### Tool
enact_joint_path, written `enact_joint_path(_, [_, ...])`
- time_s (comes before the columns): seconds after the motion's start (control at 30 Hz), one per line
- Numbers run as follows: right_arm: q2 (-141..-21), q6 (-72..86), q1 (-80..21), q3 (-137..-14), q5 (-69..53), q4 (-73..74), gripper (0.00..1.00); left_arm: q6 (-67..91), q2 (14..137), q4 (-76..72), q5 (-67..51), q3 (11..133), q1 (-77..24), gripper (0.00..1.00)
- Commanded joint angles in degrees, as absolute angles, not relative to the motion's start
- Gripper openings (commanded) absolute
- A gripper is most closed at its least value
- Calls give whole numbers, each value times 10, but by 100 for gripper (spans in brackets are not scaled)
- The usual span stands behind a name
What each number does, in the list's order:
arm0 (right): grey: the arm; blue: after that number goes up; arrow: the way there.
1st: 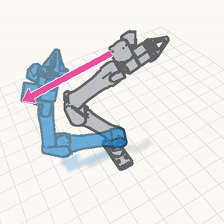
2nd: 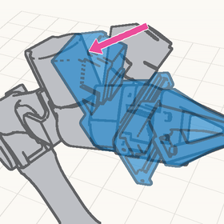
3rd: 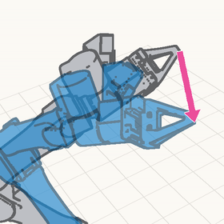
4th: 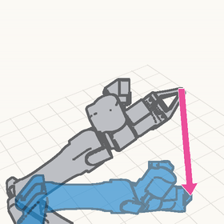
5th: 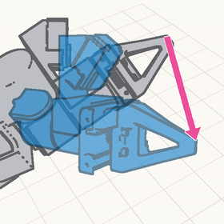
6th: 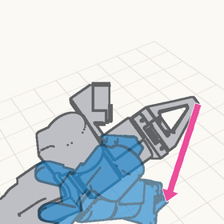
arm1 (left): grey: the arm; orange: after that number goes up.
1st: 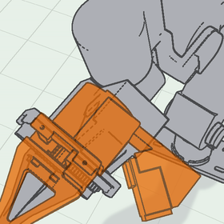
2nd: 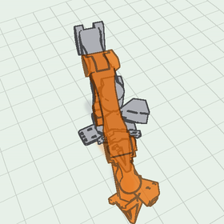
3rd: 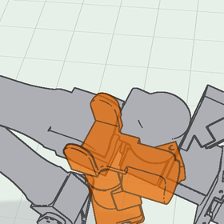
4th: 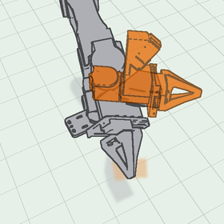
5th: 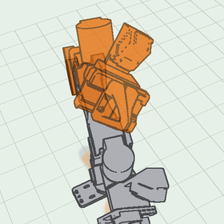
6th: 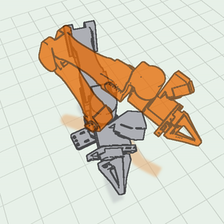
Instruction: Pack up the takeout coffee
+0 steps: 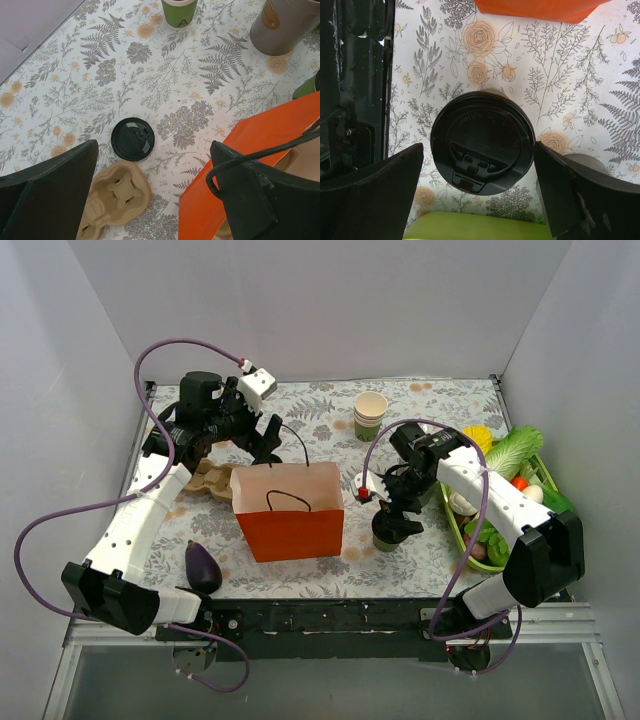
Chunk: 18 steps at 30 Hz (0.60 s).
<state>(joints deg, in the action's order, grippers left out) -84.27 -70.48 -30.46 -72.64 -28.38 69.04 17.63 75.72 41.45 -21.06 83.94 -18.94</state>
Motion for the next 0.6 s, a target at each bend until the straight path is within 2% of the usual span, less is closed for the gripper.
enact_joint_path(0.0, [-847, -719, -307, -732, -279, 706, 98, 178, 739, 405, -217, 836, -190, 96])
enact_joint_path(0.27, [-843, -734, -309, -723, -271, 707, 98, 178, 743, 403, -219, 835, -189, 97])
enact_joint_path(0.57, [-835, -722, -318, -701, -251, 673, 93, 180, 744, 403, -218, 835, -189, 97])
